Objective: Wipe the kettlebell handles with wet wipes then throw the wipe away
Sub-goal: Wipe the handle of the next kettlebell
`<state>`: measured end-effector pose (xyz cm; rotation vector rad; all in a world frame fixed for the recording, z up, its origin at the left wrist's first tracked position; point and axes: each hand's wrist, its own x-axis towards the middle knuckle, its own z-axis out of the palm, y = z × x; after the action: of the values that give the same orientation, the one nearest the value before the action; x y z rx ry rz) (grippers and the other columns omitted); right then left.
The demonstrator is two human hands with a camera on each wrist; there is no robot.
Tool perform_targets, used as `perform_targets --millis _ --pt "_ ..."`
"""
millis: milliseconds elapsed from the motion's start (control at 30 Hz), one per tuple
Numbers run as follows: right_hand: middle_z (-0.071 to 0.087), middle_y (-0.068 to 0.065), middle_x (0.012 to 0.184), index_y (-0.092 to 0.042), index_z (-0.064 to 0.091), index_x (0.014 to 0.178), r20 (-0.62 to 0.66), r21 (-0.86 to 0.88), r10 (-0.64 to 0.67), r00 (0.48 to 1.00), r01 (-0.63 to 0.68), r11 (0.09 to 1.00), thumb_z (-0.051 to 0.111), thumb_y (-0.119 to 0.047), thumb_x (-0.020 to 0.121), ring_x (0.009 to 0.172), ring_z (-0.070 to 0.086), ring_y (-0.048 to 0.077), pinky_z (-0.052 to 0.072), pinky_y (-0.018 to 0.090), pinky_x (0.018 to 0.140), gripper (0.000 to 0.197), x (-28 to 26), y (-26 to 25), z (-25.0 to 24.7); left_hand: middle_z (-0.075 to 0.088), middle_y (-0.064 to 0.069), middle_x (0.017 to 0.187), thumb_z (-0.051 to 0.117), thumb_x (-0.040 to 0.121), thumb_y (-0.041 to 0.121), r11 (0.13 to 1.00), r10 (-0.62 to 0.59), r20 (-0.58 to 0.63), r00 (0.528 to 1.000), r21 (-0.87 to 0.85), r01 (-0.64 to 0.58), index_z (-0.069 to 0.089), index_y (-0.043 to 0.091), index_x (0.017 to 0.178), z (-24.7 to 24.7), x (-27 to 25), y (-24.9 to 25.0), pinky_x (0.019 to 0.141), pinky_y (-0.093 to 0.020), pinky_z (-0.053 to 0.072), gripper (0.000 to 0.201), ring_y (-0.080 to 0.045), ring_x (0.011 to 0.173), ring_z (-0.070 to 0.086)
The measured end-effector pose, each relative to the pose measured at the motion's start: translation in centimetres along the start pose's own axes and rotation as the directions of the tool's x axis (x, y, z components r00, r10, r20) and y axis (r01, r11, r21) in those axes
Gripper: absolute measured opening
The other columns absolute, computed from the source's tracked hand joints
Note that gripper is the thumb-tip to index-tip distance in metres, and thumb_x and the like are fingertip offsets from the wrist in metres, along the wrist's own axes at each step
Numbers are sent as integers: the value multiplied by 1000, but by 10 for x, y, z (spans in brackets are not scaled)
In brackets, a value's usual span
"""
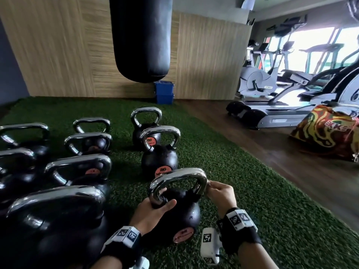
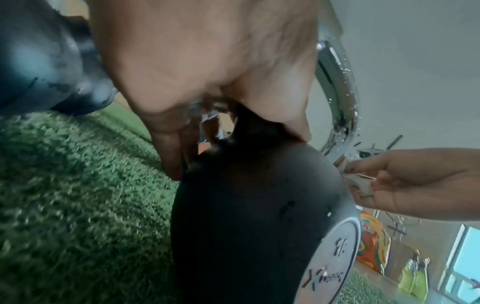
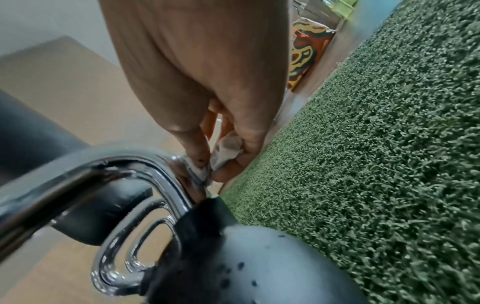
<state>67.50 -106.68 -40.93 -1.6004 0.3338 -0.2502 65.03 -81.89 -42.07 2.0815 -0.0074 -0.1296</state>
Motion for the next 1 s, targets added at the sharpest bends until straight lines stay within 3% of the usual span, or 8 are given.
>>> perform_targets --millis 200,300,400,533,633,767,867,1000 --pt "70 5 62 -19 81 75 50 -245 7 999 6 970 88 -41 70 58 52 13 40 30 60 24 -10 -7 -17 72 6 121 59 79 77 840 -142 160 977 542 33 69 35 120 -30 -11 22 91 -28 52 60 -18 112 67" --pt "74 4 69 -22 81 80 173 -225 -2 985 42 973 90 -50 59 61 56 10 43 28 60 37 -35 -27 -31 75 15 79 67 79 59 807 -54 154 987 589 -48 77 38 86 -49 -24 40 65 -22 51 24 -7 85 73" --pt "75 7 78 -20 81 90 419 -83 -39 907 81 993 89 -44 60 69 59 9 45 19 60 40 -69 -47 -25 78 11 75 71 90 50 979 98 174 980 159 -126 80 26 83 -52 -37 58 60 -17 55 26 -7 70 75" --pt "75 6 79 -16 81 97 443 72 -231 866 223 972 82 -14 78 70 60 12 48 23 64 19 -92 -68 -1 80 -1 102 61 85 55 910 124 226 966 -414 -20 80 19 105 -39 -52 79 82 -26 61 45 -20 95 77" --pt "77 6 82 -22 80 95 392 43 -327 860 338 940 82 -10 78 74 67 11 54 29 71 21 -97 -80 11 79 -8 107 62 82 52 800 126 195 973 -600 17 81 18 103 -28 -55 78 89 -33 60 44 -23 100 76" --pt "73 -3 76 -28 73 90 300 -68 -427 853 466 882 92 -23 66 64 62 2 46 15 60 31 -97 -95 19 78 -15 104 62 83 42 601 107 220 970 -791 113 82 19 99 -16 -57 77 81 -36 64 35 -28 97 77" --pt "60 -5 76 -30 67 90 194 -309 -529 826 564 766 92 -30 60 73 55 14 48 31 67 39 -95 -102 26 76 -21 109 64 83 31 485 110 218 970 -863 139 82 13 100 -16 -56 79 75 -35 65 30 -27 90 78" --pt "49 -9 108 -42 55 122 293 -394 -542 788 616 682 87 -48 59 103 44 13 40 32 90 70 -92 -103 21 75 -24 107 70 80 19 432 130 144 981 -899 75 78 2 104 -24 -49 80 71 -29 63 31 -25 88 78"
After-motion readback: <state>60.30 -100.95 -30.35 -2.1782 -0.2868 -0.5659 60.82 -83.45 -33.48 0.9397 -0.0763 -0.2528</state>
